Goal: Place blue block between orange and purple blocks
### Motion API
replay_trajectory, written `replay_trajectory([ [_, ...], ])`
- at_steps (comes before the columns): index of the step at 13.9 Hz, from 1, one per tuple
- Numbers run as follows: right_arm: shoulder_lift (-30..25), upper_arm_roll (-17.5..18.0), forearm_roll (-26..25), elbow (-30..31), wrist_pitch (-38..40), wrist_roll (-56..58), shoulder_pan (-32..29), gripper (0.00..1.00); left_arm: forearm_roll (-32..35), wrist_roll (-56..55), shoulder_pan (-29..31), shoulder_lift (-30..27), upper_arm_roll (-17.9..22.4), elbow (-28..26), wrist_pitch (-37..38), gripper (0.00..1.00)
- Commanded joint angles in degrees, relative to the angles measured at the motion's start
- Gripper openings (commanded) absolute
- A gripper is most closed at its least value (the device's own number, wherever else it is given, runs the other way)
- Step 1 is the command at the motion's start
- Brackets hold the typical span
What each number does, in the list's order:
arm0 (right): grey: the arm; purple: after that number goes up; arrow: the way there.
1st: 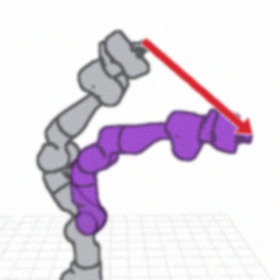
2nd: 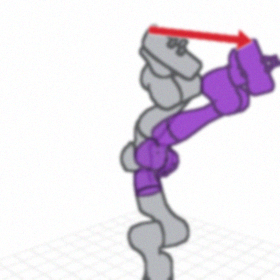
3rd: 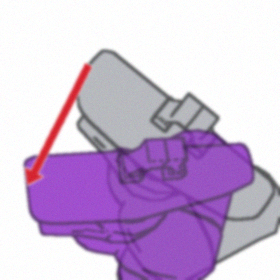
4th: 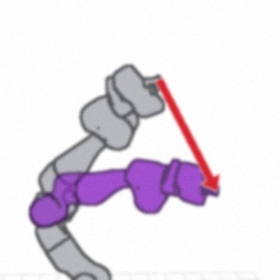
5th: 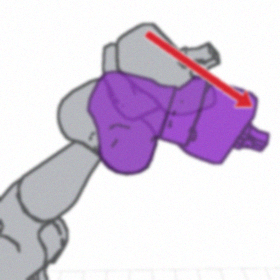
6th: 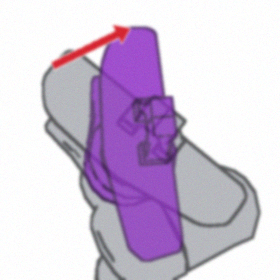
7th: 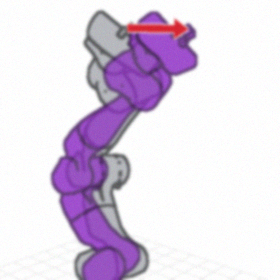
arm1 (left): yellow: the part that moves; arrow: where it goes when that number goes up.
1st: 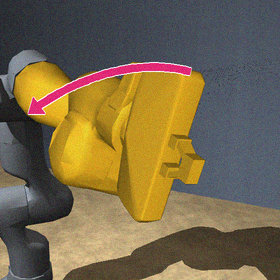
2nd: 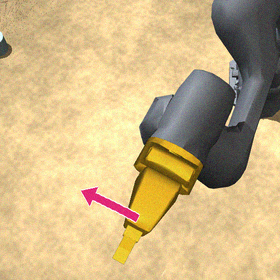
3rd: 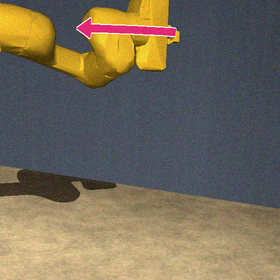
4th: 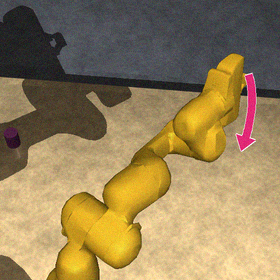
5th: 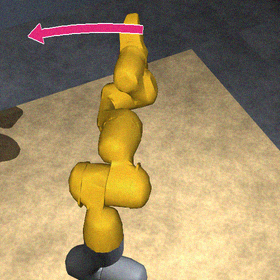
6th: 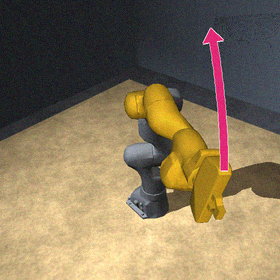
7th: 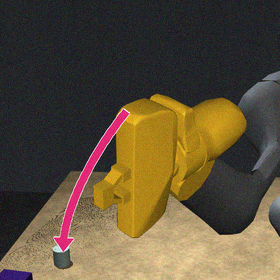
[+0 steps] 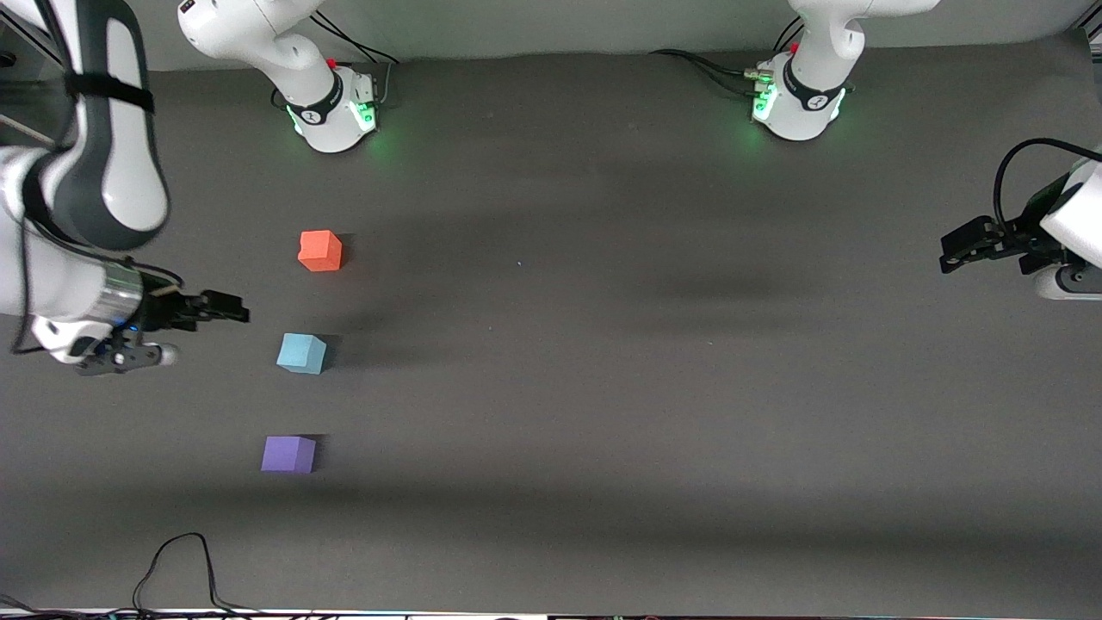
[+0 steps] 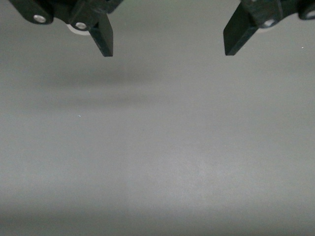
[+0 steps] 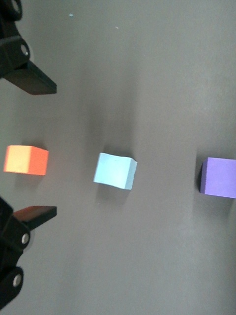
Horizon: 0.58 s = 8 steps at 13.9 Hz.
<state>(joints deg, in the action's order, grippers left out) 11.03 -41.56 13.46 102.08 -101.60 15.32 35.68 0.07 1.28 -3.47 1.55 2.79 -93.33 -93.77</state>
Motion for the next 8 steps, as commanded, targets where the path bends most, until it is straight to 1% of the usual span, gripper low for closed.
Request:
replay_trajectory([
  [1,-2.67,0.26,-2.73,-4.69,5.34,-1.79,0.35,1.00,-0.51,-0.93,-0.83,-0.85,0.64,-0.72,-0.80,1.00],
  [3,-5.48,0.61,-3.96,-5.04,6.50,-1.70,0.35,1.00,-0.51,-0.93,-0.83,-0.85,0.64,-0.72,-0.80,1.00],
  [6,-6.81,1.31,-5.37,-6.01,7.11,-1.87,0.27,1.00,-0.60,-0.93,-0.83,-0.85,0.64,-0.72,-0.80,1.00],
  [7,-7.16,3.31,-5.46,-5.93,7.46,-2.48,-0.17,1.00,-0.60,-0.93,-0.83,-0.85,0.64,-0.63,-0.80,1.00],
  [8,-8.03,4.72,-6.68,-5.66,7.55,-3.97,-0.70,1.00,-0.77,-0.93,-0.83,-0.85,0.64,-0.71,-0.80,1.00],
])
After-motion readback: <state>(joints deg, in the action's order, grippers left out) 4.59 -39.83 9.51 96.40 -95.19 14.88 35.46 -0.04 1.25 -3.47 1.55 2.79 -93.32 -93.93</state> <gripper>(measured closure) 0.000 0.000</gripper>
